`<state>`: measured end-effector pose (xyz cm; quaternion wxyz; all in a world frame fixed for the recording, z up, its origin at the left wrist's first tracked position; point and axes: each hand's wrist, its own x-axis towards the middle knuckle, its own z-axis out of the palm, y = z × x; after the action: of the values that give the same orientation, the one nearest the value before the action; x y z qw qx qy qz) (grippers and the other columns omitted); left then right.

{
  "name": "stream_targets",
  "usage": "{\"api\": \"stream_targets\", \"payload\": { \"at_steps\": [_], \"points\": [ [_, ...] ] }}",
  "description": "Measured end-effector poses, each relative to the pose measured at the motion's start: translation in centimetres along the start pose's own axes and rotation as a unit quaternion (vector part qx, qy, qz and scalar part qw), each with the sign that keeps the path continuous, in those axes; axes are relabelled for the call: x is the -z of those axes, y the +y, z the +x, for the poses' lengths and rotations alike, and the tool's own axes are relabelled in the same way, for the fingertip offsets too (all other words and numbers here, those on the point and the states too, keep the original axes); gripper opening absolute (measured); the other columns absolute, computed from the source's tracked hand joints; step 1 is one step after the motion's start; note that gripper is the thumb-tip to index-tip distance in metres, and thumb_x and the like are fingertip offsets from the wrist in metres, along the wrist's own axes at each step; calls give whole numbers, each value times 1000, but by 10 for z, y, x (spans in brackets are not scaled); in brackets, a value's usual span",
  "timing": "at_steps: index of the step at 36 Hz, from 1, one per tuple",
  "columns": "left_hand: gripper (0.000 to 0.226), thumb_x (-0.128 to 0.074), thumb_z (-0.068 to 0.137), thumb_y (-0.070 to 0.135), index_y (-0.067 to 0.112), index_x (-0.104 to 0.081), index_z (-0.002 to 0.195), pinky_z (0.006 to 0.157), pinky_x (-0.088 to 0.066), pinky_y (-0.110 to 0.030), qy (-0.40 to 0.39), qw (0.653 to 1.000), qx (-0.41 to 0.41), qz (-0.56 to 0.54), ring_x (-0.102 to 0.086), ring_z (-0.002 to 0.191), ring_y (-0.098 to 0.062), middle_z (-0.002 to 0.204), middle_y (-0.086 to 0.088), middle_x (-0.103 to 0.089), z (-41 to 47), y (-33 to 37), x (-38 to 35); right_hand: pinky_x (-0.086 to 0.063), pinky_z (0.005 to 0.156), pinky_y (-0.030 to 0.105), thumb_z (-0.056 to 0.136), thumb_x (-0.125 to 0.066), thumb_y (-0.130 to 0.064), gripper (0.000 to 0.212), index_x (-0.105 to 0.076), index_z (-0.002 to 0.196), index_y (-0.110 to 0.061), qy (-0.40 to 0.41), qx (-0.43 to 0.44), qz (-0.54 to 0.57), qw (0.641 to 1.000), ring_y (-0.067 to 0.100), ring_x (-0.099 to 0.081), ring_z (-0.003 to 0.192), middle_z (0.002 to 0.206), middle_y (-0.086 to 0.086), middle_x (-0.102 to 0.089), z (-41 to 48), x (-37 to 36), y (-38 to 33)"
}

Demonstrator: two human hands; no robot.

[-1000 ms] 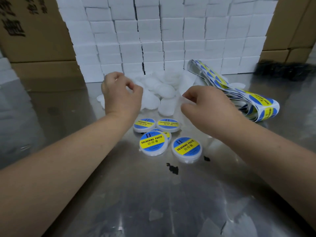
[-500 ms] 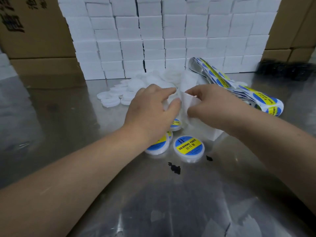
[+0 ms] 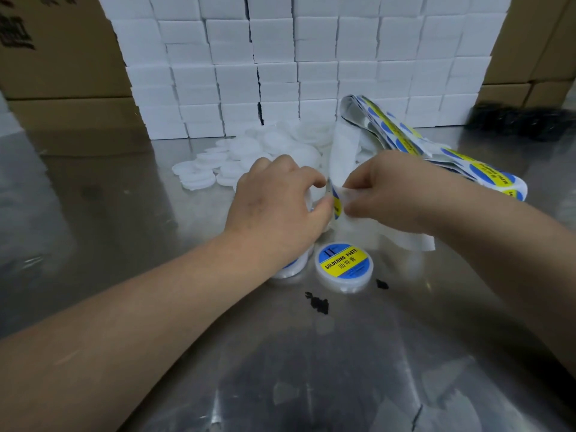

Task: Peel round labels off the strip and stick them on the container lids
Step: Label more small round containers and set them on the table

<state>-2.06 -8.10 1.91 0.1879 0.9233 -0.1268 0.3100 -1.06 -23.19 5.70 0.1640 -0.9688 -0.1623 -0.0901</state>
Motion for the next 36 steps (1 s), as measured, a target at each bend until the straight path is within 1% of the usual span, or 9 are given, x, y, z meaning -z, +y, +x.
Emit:
{"api": "stream_targets", "payload": {
  "at_steps": [3, 8, 11, 15, 18, 23, 26, 28, 36],
  "points": [
    [33, -55, 81, 41, 29, -64, 111, 80, -27, -27, -7, 1000, 1, -1, -40, 100, -20, 87, 10, -38, 0, 0, -1, -35, 45, 18, 78, -63, -20, 7, -65, 73, -25, -28, 10, 20, 999, 3, -48, 47, 53, -8, -53, 0, 1, -1],
    [37, -53, 78, 45, 29, -65, 109, 76, -25, -25, 5, 1000, -2, -27, -31, 89, -11, 82, 12, -37, -1, -1, 0, -38, 42, 16, 80, -60, -23, 12, -66, 72, -27, -14, 29, 96, 995, 2, -47, 45, 55, -10, -59, 1, 2, 1],
    [46, -48, 73, 53, 27, -67, 105, 73, -24, -24, 10, 999, -10, -35, -30, 86, -10, 79, 12, -36, -1, 1, 1, -31, 35, 8, 79, -61, -18, 26, -62, 56, -31, 5, 42, 136, 990, -2, -45, 41, 42, -19, -50, 1, 3, -1],
    [50, -48, 68, 58, 27, -68, 102, 72, -26, -26, 11, 999, -27, -37, -31, 85, -11, 79, 10, -38, -3, 4, 4, -32, 39, 3, 77, -63, -11, 31, -65, 54, -30, 11, 57, 172, 983, -9, -48, 45, 47, -25, -54, 0, 2, -3],
    [50, -48, 68, 58, 27, -68, 101, 74, -27, -26, 11, 999, -25, -31, -31, 85, -11, 80, 9, -39, -2, 3, 4, -34, 46, 2, 78, -65, -13, 42, -63, 53, -47, 17, 68, 170, 983, -13, -50, 53, 54, -31, -57, 2, 1, -3],
    [34, -55, 78, 49, 24, -69, 97, 71, -23, -24, 24, 999, -27, -22, -31, 84, -12, 77, 11, -37, -3, -1, 4, -35, 45, 6, 83, -62, -17, 47, -58, 44, -44, 51, 70, 78, 993, -7, -51, 56, 55, -18, -58, 3, 0, 3],
    [20, -55, 83, 40, 25, -66, 88, 70, -21, -22, 23, 1000, -7, -20, -33, 86, -13, 77, 11, -38, -1, -7, 6, -33, 57, 25, 84, -57, -18, 29, -57, 62, -37, 70, 34, -39, 996, 13, -50, 69, 61, -15, -48, 4, 4, 6],
    [13, -53, 85, 35, 27, -60, 78, 66, -18, -21, 42, 998, 16, -34, -33, 86, -13, 72, 12, -36, 0, -10, 8, -28, 66, 26, 85, -53, -14, 22, -58, 75, -34, 77, 3, -130, 988, 20, -43, 76, 64, -14, -41, 5, 9, 8],
    [31, -49, 87, 41, 33, -40, 59, 64, -20, -20, 100, 989, 70, -83, -42, 85, -19, 70, 13, -39, 5, -17, 15, -38, 79, 33, 83, -41, -7, 34, -66, 103, -19, 79, -74, -191, 976, 30, -53, 90, 103, 8, -62, 4, 21, 10]
  ]
}}
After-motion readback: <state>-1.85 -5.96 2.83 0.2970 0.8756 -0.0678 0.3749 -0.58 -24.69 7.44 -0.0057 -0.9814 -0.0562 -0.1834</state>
